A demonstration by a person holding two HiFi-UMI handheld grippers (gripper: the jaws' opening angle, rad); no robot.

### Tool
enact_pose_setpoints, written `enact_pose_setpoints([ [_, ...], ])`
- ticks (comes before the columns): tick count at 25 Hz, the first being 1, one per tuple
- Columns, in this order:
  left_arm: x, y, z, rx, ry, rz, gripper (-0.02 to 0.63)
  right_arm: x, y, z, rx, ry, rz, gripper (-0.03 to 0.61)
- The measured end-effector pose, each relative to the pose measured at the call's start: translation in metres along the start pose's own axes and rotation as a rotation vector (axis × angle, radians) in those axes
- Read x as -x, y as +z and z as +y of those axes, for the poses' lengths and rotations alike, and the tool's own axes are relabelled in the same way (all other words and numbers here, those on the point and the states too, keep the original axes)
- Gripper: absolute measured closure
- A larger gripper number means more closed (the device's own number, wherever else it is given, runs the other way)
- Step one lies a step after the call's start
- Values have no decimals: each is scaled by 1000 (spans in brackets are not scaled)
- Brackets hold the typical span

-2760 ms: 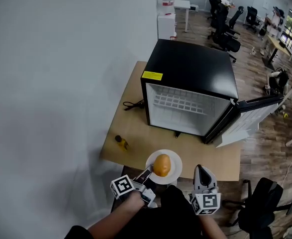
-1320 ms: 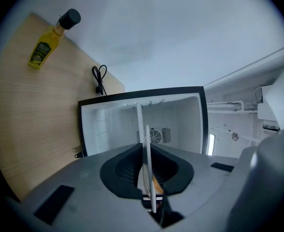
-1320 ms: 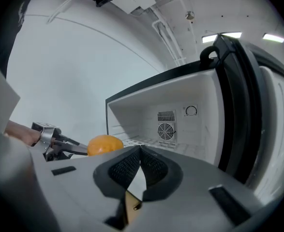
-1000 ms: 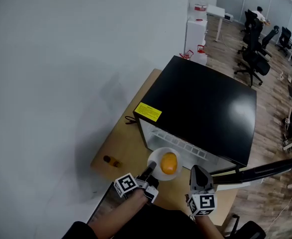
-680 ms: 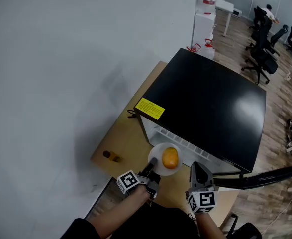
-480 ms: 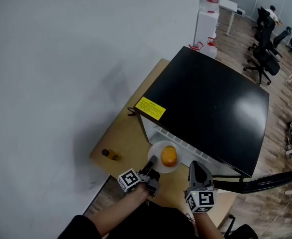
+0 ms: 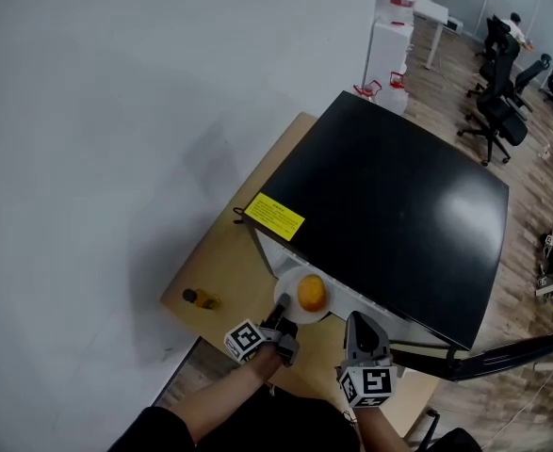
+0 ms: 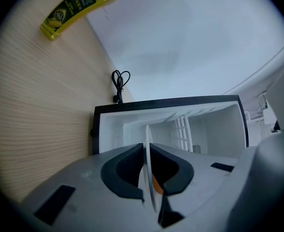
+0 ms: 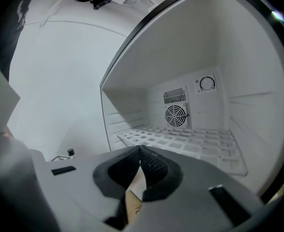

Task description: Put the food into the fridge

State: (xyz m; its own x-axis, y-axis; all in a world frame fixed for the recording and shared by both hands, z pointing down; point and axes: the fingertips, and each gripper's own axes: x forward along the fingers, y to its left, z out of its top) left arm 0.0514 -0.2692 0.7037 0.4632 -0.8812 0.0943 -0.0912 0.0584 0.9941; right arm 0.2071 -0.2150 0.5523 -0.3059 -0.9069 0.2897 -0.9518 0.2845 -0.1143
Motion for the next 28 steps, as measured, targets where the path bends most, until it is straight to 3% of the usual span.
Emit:
enact_pose_setpoints([
  [6, -13, 7, 30, -3, 19, -44, 584, -3, -9, -11, -46, -18, 12, 518],
  [16, -42, -1, 50, -56, 0, 5, 584, 0, -23, -8, -50, -6, 56, 518],
  [28, -74, -9, 59, -65, -10, 62, 584, 1, -39, 11, -19, 9, 106, 518],
])
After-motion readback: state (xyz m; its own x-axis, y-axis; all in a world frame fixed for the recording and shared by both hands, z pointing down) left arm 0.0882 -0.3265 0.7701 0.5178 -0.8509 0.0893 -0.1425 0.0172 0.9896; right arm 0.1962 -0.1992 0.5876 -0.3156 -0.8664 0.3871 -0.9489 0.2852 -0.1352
